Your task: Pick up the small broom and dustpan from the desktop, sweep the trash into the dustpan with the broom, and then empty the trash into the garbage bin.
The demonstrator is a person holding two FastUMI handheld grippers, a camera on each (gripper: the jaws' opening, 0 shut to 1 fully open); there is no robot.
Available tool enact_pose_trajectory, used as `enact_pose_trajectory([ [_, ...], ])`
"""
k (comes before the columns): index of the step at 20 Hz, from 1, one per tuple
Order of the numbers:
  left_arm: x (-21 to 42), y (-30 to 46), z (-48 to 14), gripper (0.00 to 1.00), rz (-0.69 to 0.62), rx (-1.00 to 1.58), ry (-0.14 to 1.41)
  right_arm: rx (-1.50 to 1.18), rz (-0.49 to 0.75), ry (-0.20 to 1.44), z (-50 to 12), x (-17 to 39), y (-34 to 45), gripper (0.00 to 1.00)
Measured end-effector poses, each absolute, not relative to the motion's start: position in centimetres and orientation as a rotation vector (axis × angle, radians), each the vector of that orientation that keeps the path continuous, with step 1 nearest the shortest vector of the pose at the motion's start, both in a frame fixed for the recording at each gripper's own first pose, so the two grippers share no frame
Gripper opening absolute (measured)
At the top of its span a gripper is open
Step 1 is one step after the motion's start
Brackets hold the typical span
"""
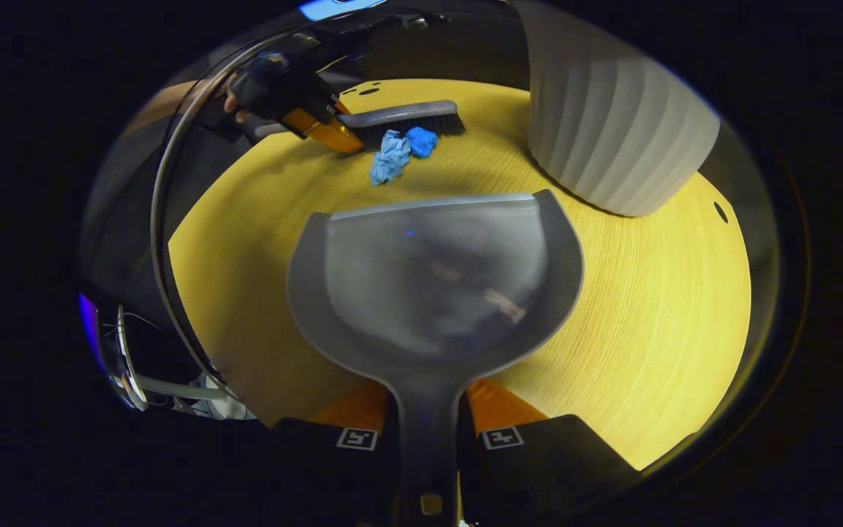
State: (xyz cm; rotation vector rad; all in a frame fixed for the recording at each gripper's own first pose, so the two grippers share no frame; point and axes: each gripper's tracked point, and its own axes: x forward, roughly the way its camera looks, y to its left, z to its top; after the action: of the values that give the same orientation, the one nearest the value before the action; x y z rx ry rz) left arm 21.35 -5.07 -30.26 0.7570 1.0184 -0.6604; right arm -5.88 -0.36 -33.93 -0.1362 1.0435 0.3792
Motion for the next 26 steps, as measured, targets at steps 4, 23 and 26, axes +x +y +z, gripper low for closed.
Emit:
enact_pose_trajectory([
  [4, 15.4, -7.8, -30.8, 0.23, -0.707, 0.663, 1.086, -0.155, 0.405, 1.029, -34.3, -6.1, 0.0, 0.36],
  [23, 4.7, -7.6, -25.4, 0.25, -0.511, 0.268, 1.072, -0.166, 0.373, 0.935, -32.5, -9.5, -0.9, 0.37],
  [26, 3.4, -4.8, -26.0, 0.25, -0.452, 0.206, 1.019, -0.159, 0.353, 0.925, -30.9, -9.6, -1.9, 0.36],
])
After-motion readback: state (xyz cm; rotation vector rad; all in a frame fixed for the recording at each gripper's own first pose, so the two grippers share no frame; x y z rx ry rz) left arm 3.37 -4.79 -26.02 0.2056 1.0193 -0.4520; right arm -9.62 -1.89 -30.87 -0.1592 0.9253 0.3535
